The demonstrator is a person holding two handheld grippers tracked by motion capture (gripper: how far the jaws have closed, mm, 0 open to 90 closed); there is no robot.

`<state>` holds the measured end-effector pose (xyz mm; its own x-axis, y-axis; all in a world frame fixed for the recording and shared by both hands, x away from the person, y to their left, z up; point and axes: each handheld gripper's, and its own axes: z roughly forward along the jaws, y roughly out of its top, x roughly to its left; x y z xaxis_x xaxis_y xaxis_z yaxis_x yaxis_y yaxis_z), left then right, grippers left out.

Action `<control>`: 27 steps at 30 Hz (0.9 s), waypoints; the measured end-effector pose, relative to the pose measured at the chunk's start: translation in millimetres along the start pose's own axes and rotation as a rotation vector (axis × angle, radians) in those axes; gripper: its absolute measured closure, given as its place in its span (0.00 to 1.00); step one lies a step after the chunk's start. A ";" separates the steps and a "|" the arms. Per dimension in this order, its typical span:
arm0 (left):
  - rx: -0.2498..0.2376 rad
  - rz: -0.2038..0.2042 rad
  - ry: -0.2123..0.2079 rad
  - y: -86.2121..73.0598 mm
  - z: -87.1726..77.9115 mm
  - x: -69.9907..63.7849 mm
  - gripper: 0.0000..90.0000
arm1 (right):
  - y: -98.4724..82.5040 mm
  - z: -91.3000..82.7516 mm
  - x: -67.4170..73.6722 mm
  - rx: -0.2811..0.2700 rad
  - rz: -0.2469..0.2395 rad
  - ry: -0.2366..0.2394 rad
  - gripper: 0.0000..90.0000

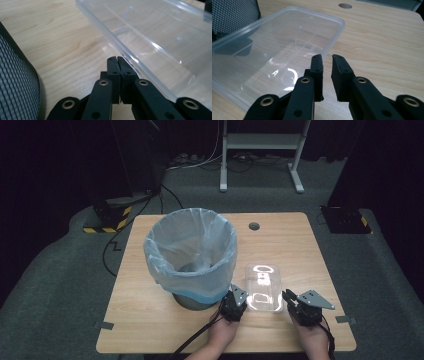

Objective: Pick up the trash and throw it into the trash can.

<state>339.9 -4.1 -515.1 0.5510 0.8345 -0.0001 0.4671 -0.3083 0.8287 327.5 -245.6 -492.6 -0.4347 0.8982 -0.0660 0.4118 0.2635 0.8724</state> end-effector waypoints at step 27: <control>-0.140 -0.193 -0.119 9.1 -26.5 7.1 0.77 | 9.1 6.5 -0.1 -0.018 0.162 0.042 0.75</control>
<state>329.7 11.1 -492.8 0.5420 0.8098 -0.2248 0.4759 -0.0752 0.8763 336.6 -241.0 -487.9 -0.3973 0.9126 0.0964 0.4648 0.1095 0.8786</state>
